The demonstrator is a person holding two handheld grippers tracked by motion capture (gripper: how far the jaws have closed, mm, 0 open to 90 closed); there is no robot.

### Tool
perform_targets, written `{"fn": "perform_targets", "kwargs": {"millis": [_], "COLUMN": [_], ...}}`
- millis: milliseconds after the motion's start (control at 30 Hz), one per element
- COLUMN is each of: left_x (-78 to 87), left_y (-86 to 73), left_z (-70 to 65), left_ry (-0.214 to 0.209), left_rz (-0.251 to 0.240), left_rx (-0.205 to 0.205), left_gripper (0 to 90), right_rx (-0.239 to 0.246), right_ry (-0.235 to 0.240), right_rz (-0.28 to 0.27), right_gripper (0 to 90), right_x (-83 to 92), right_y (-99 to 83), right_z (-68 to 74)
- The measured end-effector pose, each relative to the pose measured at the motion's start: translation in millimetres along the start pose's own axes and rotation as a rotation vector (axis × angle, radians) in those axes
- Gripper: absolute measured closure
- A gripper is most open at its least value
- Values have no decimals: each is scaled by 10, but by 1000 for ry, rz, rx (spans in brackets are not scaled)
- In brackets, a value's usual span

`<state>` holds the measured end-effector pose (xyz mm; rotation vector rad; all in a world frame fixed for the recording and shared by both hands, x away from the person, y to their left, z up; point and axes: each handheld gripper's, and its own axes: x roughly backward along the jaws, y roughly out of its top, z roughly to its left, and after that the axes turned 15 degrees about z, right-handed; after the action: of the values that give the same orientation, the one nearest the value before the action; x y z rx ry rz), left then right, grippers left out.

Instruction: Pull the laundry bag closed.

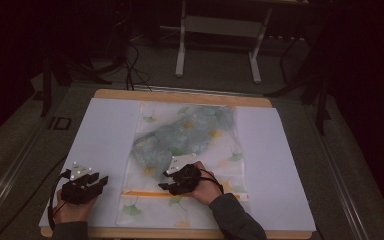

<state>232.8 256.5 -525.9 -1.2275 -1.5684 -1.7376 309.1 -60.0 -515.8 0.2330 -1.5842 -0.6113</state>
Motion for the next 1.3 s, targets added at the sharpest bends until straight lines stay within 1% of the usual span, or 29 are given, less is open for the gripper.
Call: {"fn": "perform_targets", "kwargs": {"millis": [333,533,700,800,1033,1133,1300], "left_x": [2,-1,0,2,4,9,9], "left_y": [-3,2,2,0,0,0,0], "left_z": [8,-2,-1,3,4,5,4], "left_ry": [-2,-3,-5,-7,-6,-9,-10], "left_rz": [-3,-2,-3,-4,-4,-3,-3], "left_rx": [3,-9,-10,-10,-11,-16,-18], "left_gripper": [600,597,595,595,594,594,594], "right_rx": [21,33,43,35,45,53,51], "right_ry": [15,25,39,65,70,71,91], "right_rz": [2,2,1,-12,-9,-5,-15], "right_gripper": [555,572,582,593,615,635,633], "right_x": [-86,-116,-152,-174,-222,-253,-285], "right_y": [68,111,155,175,232,284,320], "right_z": [29,46,62,59,72,97,112]}}
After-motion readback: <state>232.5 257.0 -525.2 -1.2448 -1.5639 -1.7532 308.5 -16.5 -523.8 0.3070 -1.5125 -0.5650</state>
